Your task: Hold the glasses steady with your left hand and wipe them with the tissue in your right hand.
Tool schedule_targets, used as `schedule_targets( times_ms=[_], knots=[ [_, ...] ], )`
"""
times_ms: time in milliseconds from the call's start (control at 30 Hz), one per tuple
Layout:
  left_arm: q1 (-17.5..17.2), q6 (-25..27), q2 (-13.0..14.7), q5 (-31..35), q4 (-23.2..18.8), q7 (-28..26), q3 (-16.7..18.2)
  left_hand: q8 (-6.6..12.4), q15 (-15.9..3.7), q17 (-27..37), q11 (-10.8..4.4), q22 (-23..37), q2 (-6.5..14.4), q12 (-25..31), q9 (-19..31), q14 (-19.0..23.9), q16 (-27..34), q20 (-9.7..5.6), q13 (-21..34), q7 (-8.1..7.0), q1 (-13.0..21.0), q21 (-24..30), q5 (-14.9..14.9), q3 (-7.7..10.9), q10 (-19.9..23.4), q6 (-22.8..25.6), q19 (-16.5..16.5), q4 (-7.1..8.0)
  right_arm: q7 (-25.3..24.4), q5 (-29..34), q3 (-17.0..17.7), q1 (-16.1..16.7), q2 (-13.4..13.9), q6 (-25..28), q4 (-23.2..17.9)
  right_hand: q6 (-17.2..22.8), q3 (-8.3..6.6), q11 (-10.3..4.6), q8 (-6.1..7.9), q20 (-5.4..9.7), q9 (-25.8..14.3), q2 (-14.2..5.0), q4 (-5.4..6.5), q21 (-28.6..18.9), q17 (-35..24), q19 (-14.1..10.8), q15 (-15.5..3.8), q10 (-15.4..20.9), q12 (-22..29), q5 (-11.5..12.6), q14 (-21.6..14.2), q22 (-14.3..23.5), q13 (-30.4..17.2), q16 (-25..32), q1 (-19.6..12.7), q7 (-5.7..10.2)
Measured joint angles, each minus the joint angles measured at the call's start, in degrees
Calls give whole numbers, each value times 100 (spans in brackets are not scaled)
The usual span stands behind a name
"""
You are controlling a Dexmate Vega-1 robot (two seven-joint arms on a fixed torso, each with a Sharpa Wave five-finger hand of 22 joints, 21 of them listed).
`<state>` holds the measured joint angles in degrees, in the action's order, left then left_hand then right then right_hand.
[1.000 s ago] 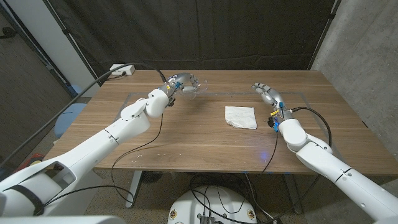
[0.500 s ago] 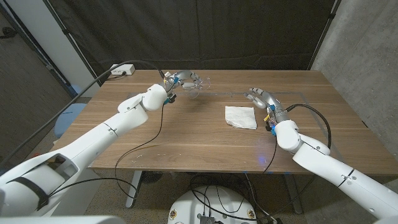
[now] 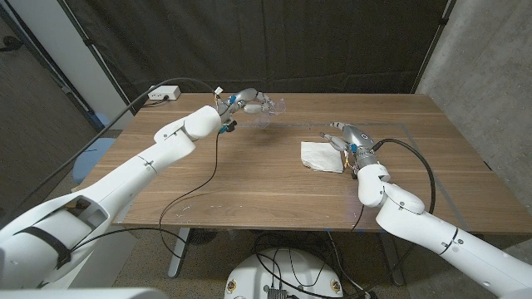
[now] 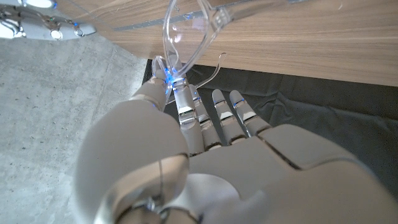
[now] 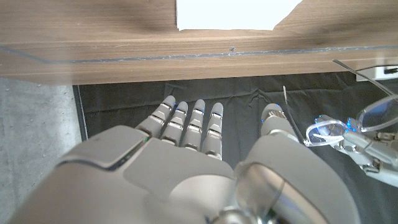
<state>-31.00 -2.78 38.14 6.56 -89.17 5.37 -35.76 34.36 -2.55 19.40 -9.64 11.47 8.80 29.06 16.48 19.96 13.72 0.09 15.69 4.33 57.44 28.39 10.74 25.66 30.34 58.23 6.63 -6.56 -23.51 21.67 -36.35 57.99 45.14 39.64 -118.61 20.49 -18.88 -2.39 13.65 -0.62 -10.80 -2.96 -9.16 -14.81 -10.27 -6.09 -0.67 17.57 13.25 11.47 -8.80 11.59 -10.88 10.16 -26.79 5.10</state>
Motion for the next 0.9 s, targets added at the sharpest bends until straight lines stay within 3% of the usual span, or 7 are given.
schedule_targets(
  times_ms=[167, 400, 433, 900],
  knots=[
    [62, -162, -14, -476, 123, 273, 38, 1, 0, 0, 0, 0, 0, 0, 41, 0, 0, -31, 16, 12, 0, 0, -17, 7, 0, 12, -32, -7, 108, 318, -329, -213, -129, 372, 96, 62, 26, -6, 0, -13, 0, 69, -26, 45, 0, 13, 21, -7, 0, 22, 82, 0, 0, -6, -69, 62],
    [125, -162, -9, -476, 188, 273, 61, 44, 0, 0, 1, 0, 0, 0, 95, 0, -43, -31, 16, 22, 0, 0, -21, 32, 1, 22, -31, -32, 277, 538, -329, -213, -129, 654, 96, 62, 95, -10, 0, -30, 1, 225, -31, 106, 0, 174, 80, -136, -76, 67, 285, -1, 0, -22, -158, 62],
    [131, -211, -8, -767, 193, 419, 63, 43, 0, 0, 20, 0, 0, 0, 96, 0, -43, -31, 16, 22, 0, 0, -21, 32, 20, 23, -31, -31, 333, 590, -633, -468, -247, 718, 300, 62, 96, -25, 0, -53, 0, 245, -32, 106, 0, 198, 80, -151, -76, 67, 284, 0, 0, -22, -164, 62],
    [228, -174, 42, -1072, 217, 581, 105, 90, 1, 1, 21, 0, 0, 41, 177, 0, -43, -62, 16, 41, 1, 0, -41, 65, 21, 42, -63, -64, 624, 851, -1059, -827, -382, 995, 637, 216, 214, -72, 0, -62, 1, 521, -55, 106, 1, 205, 79, -132, -76, 155, 346, -1, 1, -22, -368, 136]
  ],
)
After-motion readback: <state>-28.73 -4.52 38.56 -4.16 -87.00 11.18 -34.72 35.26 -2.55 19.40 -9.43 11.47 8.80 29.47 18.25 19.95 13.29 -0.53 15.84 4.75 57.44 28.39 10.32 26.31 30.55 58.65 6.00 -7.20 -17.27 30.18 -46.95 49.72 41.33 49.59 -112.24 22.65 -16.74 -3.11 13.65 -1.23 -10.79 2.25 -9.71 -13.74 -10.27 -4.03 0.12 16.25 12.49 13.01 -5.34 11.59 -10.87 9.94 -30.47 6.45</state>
